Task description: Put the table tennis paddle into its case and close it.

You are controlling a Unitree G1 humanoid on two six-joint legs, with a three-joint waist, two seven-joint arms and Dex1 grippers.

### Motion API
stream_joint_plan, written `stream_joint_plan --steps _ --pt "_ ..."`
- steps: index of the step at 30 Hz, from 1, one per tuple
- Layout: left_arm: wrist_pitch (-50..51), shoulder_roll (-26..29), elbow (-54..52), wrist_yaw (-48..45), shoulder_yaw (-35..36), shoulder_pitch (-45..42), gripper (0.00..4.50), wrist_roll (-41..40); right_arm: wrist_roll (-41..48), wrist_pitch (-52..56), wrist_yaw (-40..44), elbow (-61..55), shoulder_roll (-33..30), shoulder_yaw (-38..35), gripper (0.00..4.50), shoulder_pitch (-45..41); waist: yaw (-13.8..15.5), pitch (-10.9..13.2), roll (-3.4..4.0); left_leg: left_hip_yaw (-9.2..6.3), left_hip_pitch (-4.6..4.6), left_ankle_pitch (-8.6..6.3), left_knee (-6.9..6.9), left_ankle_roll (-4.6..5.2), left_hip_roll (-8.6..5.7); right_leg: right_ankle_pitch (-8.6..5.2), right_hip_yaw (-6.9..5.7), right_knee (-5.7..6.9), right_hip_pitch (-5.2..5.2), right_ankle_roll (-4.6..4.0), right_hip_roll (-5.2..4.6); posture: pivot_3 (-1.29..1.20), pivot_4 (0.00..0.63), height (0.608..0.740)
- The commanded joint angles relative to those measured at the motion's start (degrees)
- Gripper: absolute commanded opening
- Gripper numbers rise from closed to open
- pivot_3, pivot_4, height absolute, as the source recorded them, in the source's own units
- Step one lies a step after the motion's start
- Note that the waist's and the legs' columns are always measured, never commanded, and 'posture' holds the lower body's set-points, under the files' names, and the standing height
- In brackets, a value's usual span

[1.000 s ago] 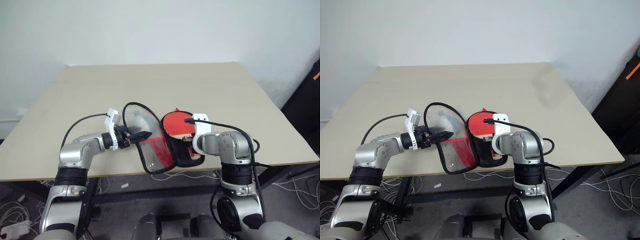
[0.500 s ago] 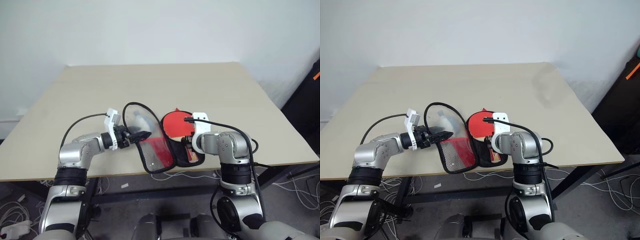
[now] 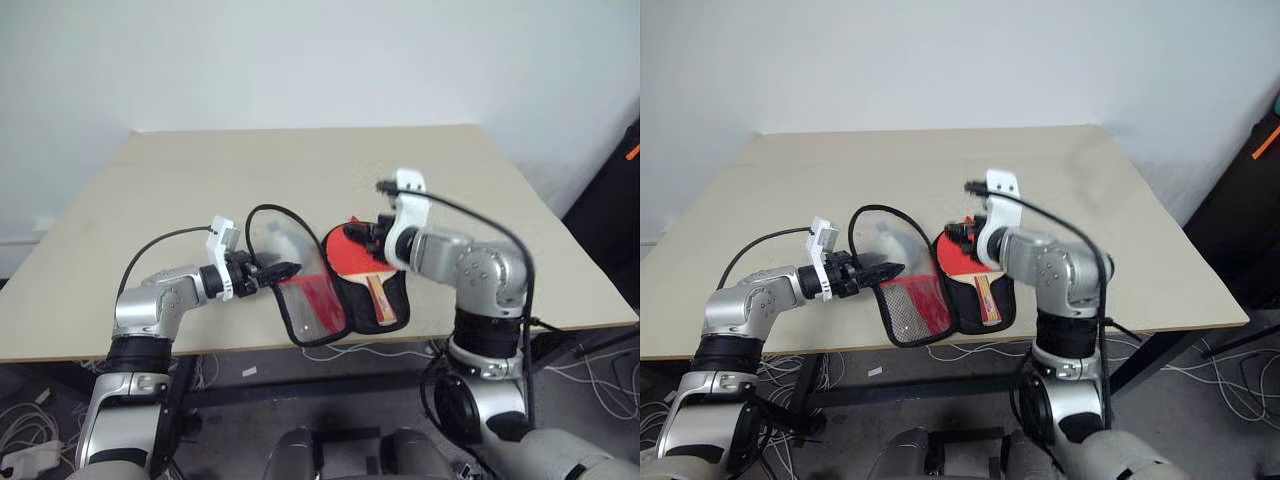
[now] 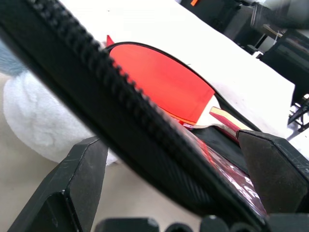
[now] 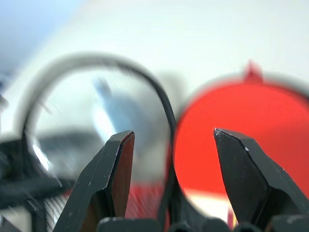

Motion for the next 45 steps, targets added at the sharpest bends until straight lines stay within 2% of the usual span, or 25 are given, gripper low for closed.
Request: stream_joint_plan --steps 1,6,7,9,17,20,25,29,32,36,45 --pt "1.88 1.41 -2.95 -0.50 3.09 -0.44 4.50 -2.72 0.57 -3.48 0.83 1.93 -1.99 -1.60 2.84 -1.64 -0.02 0.00 0.00 0.02 0.00 0.00 0.00 0.00 0.00 0.00 0.02 0.00 -0.01 -0.01 -0.01 0.00 0.000 0.722" --pt "4.79 3.34 -4.75 -0.08 6.03 0.43 4.50 -4.92 0.03 -5.97 0.03 4.67 -3.13 -1.16 2.84 -1.38 -0.11 0.00 0.00 0.01 0.00 0.00 -0.05 -0.01 0.00 0.01 0.04 0.01 -0.06 0.02 0.03 0.00 0.000 0.722" --pt "5.24 3.73 -5.37 -0.22 6.43 0.81 4.13 -5.37 0.02 -6.28 -0.04 4.93 -3.17 -1.08 2.87 -1.34 -0.09 0.00 0.01 0.01 0.00 0.01 -0.05 -0.01 0.00 0.01 0.05 0.01 -0.06 0.03 0.04 0.00 0.000 0.722" --pt "6.12 4.48 -6.68 -0.18 7.11 1.59 3.67 -6.17 0.00 -6.81 -0.15 5.38 -3.21 -0.99 2.87 -1.36 -0.07 0.00 0.00 0.02 0.00 0.01 -0.05 -0.01 0.00 0.01 0.06 0.01 -0.05 0.03 0.04 0.00 0.000 0.722" --pt "8.77 9.75 -12.61 -0.62 10.75 6.02 0.92 -8.68 0.26 -9.10 0.30 7.42 -4.27 -0.98 2.87 -1.68 -0.01 0.01 0.01 0.02 0.00 0.01 -0.03 -0.01 0.00 -0.01 0.04 0.00 -0.04 -0.02 0.00 0.00 0.000 0.722" --pt "9.15 11.74 -10.88 -0.37 12.88 6.02 0.92 -9.10 1.30 -9.91 0.86 7.84 -4.35 -1.88 2.87 -1.95 -0.04 0.01 0.01 0.03 0.00 0.01 -0.05 -0.01 0.01 -0.04 0.03 0.00 -0.07 -0.09 -0.01 0.00 0.000 0.722" --pt "8.24 13.86 -7.60 -0.61 12.06 6.17 0.92 -7.62 4.63 -9.58 5.45 6.80 -5.85 -1.19 2.87 -1.53 -0.01 0.01 0.02 0.03 0.01 0.01 -0.14 -0.02 0.02 -0.04 0.03 0.00 -0.12 -0.11 0.00 0.00 0.000 0.722" --pt "7.94 13.31 -6.42 -0.70 9.13 5.87 0.92 -6.13 17.09 -10.00 17.26 6.87 -4.92 -6.39 2.87 0.67 -0.01 0.01 0.01 0.06 0.01 0.01 -0.13 -0.02 0.01 -0.04 0.04 -0.03 -0.08 -0.10 -0.01 0.00 0.000 0.722" --pt "7.24 11.43 -5.25 -0.83 5.69 4.99 0.92 -4.45 13.16 -14.30 19.23 7.90 -10.13 -1.54 2.87 2.33 0.37 0.01 0.01 0.05 0.00 0.01 -0.11 -0.02 -0.01 0.00 0.02 -0.06 -0.03 -0.03 -0.03 0.00 0.000 0.722" --pt "6.80 8.85 -4.50 -1.76 2.01 3.94 0.92 -3.22 12.46 -17.62 20.26 9.37 -13.51 0.38 2.87 2.83 0.37 0.00 -0.01 0.11 0.00 0.01 -0.09 -0.02 -0.02 0.01 0.05 -0.10 -0.06 -0.05 -0.07 0.00 0.000 0.722" --pt "5.12 2.44 -2.76 -2.34 -3.28 0.54 0.92 -1.41 17.71 -19.40 21.67 5.68 -14.33 -2.23 2.87 3.85 0.38 0.00 0.00 0.09 0.00 0.01 -0.08 -0.02 0.01 0.04 0.06 -0.07 -0.10 -0.07 0.00 0.00 0.000 0.722"
